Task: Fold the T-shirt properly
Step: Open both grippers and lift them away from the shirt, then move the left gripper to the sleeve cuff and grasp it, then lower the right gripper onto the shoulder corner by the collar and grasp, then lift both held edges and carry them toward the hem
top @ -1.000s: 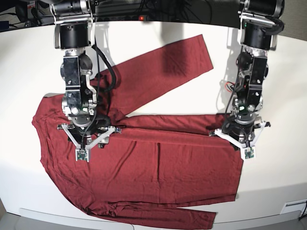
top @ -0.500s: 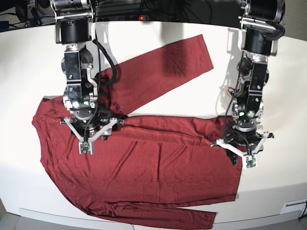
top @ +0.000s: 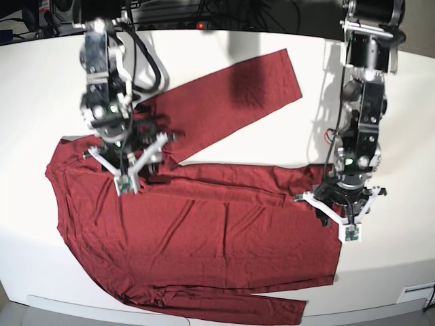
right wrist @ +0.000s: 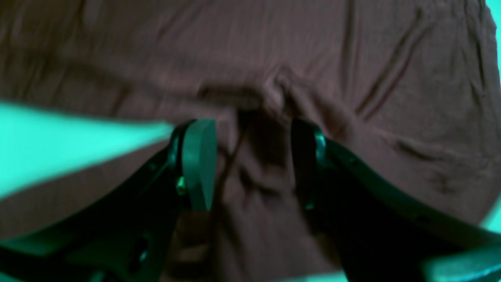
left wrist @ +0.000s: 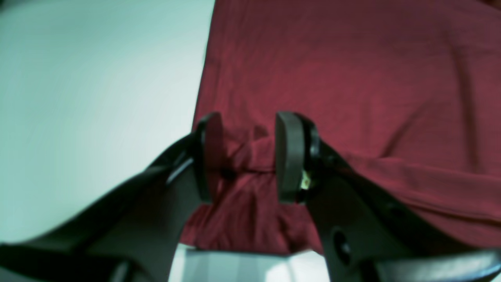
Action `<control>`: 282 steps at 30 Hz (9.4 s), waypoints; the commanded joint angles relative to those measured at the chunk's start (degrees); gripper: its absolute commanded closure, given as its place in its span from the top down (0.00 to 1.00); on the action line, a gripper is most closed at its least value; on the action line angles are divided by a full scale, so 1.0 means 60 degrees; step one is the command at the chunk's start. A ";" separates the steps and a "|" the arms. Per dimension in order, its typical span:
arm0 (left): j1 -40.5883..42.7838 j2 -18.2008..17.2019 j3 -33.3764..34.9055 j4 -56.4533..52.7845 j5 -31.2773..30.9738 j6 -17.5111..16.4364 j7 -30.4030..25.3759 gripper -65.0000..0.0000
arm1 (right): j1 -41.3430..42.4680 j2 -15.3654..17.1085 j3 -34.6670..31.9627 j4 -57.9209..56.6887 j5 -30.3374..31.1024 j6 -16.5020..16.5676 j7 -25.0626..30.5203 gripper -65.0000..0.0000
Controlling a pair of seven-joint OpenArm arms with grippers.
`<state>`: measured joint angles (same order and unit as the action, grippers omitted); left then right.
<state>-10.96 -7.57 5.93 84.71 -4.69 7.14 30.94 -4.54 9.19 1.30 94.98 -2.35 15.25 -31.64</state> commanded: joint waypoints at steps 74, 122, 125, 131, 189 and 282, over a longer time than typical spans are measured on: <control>0.5450 -0.1891 0.6211 0.3861 0.3814 -0.0743 0.2743 0.41 | -0.2127 0.7621 -0.0160 0.1894 0.0186 0.4126 0.1377 0.60; 0.5610 -0.2524 0.6145 0.1559 0.7144 -0.0186 0.1115 0.13 | -0.2127 0.7621 -0.0160 0.1894 0.0758 0.4126 0.1344 0.60; 0.5610 -0.2524 0.6145 0.1559 0.7144 -0.0182 0.1053 0.00 | -0.2127 0.7617 -0.0157 0.1894 0.0856 0.4126 0.1384 0.60; 0.5610 -0.2495 0.6145 0.1570 0.7209 -0.0186 0.1162 0.00 | -0.2127 0.7595 -0.0160 0.1894 0.1872 0.4126 0.1559 0.60; 0.5610 -0.2499 0.6145 0.1596 0.8131 -0.0149 0.1271 0.00 | -0.0645 0.5949 -0.2994 -0.1541 -0.6495 0.3173 0.5949 0.01; -0.1009 -0.2503 0.6127 0.0342 0.6583 0.1096 0.0692 0.00 | 0.5020 0.2597 -0.2973 -0.3792 -0.0608 0.0816 0.1198 0.00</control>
<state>-15.59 -22.39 43.13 86.06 33.54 12.73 35.99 23.64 24.29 -17.04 71.42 -5.87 20.75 -25.63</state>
